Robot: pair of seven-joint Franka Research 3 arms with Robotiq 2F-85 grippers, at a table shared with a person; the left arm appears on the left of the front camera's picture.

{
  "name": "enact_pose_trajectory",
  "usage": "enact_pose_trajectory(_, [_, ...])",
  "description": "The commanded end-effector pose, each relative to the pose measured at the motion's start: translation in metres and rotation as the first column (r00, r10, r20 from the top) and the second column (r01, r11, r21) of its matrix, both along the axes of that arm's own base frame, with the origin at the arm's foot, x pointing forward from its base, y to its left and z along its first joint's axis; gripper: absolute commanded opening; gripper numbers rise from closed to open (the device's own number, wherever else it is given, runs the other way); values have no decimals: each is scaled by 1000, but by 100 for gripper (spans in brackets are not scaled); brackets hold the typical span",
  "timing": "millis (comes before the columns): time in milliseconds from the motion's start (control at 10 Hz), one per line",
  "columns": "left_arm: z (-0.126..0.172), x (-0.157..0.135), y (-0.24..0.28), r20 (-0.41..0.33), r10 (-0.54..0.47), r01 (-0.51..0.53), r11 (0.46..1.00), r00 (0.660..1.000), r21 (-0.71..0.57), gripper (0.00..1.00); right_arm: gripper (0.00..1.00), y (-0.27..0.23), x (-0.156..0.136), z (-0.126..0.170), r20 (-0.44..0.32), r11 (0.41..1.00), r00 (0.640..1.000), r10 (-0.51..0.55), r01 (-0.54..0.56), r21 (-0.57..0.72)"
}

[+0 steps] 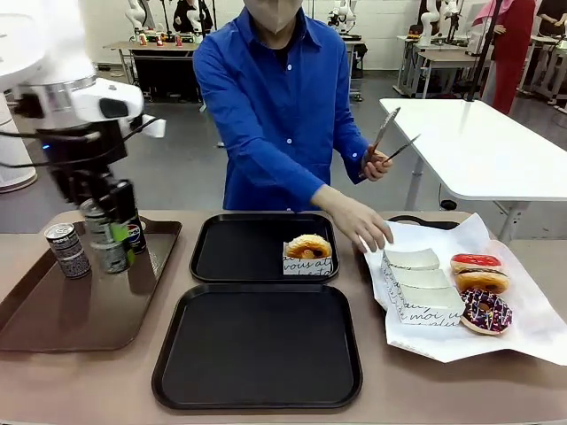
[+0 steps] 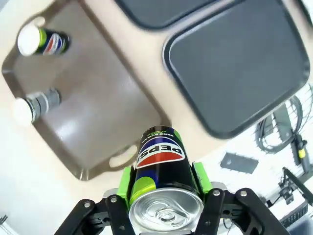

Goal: Set up donuts and drinks on trays.
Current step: Pick up one Pepsi coke and place it on the Flat Tray.

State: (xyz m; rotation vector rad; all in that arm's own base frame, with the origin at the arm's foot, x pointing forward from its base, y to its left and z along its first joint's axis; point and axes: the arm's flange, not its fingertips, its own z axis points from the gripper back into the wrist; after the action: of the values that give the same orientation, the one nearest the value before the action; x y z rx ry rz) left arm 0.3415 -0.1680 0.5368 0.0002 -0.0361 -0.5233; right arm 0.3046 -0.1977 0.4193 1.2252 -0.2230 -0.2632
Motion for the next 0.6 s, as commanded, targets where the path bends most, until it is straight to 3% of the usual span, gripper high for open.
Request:
enact_pose_trajectory(0, [-9, 0, 1, 5, -4, 4, 1000, 1000, -2, 59, 100, 1, 2, 0, 6, 1000, 1000, -2, 2, 9])
enact_pose_trajectory(500, [0, 0, 0, 0, 0, 0, 1000, 1000, 0, 59, 100, 1, 2, 0, 6, 1000, 1000, -2, 2, 9])
